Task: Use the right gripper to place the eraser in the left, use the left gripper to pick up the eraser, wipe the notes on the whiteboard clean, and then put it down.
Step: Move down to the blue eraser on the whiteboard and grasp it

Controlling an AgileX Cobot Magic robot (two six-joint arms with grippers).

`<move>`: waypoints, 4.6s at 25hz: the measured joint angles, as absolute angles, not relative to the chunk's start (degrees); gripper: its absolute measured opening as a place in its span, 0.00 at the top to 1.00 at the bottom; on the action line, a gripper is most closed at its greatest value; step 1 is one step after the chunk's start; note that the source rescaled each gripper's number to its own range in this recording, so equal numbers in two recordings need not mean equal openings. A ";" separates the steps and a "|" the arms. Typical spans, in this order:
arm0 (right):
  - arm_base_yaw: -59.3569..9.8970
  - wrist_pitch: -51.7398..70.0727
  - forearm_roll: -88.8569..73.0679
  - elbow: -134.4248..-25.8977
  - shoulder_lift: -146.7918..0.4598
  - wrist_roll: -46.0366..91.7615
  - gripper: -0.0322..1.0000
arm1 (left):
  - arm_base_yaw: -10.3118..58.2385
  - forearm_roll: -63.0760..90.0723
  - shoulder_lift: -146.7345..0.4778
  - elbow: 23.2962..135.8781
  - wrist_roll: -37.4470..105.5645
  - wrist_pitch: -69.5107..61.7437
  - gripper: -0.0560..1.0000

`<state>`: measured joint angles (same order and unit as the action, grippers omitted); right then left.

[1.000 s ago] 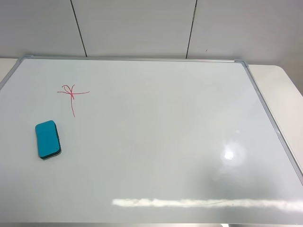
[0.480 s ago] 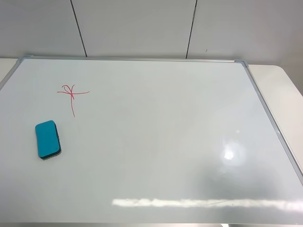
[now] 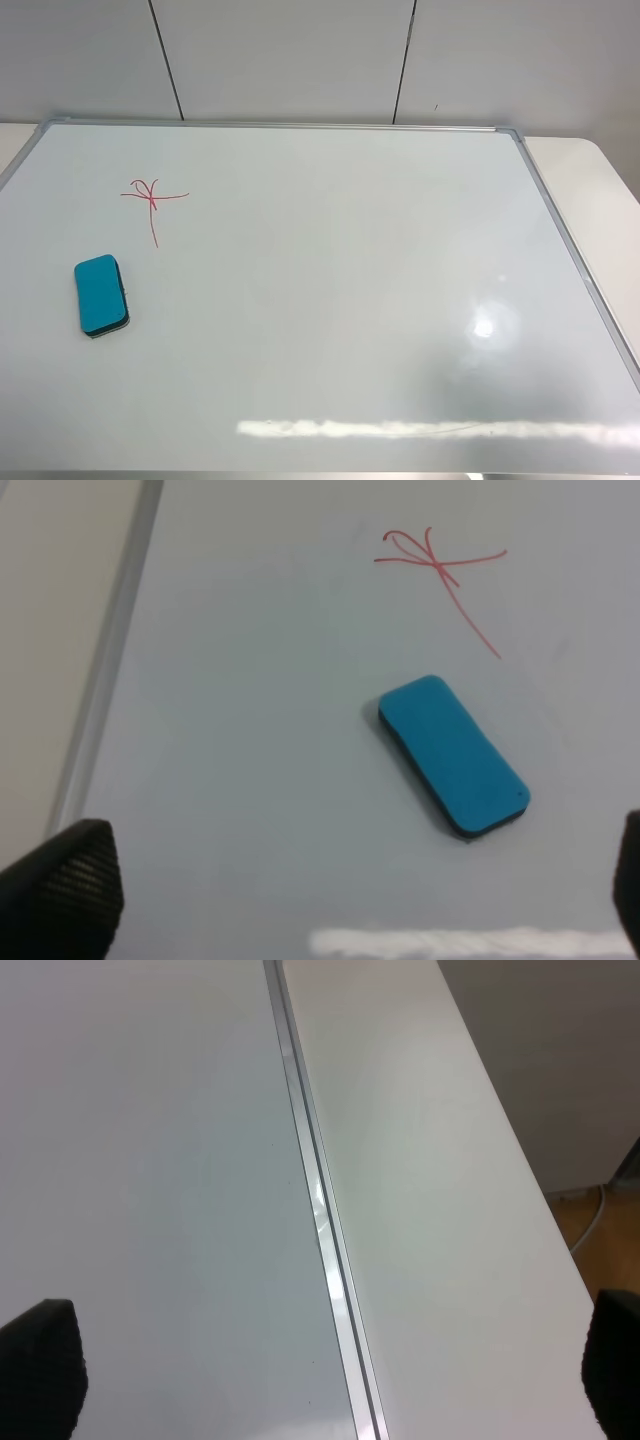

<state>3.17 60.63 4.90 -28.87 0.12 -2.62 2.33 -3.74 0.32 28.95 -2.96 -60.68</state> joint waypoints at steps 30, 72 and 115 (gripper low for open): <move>3.17 60.63 4.90 -28.76 0.12 -2.62 0.00 | 2.33 -3.74 0.32 28.95 -2.96 -60.63 0.00; 3.17 60.63 4.90 -28.76 0.12 -2.62 0.00 | 2.33 0.88 -67.23 45.41 -14.25 -52.35 0.00; 3.17 60.63 4.90 -28.76 0.12 -2.62 0.00 | 8.11 3.73 -99.56 45.52 -25.57 -33.43 0.00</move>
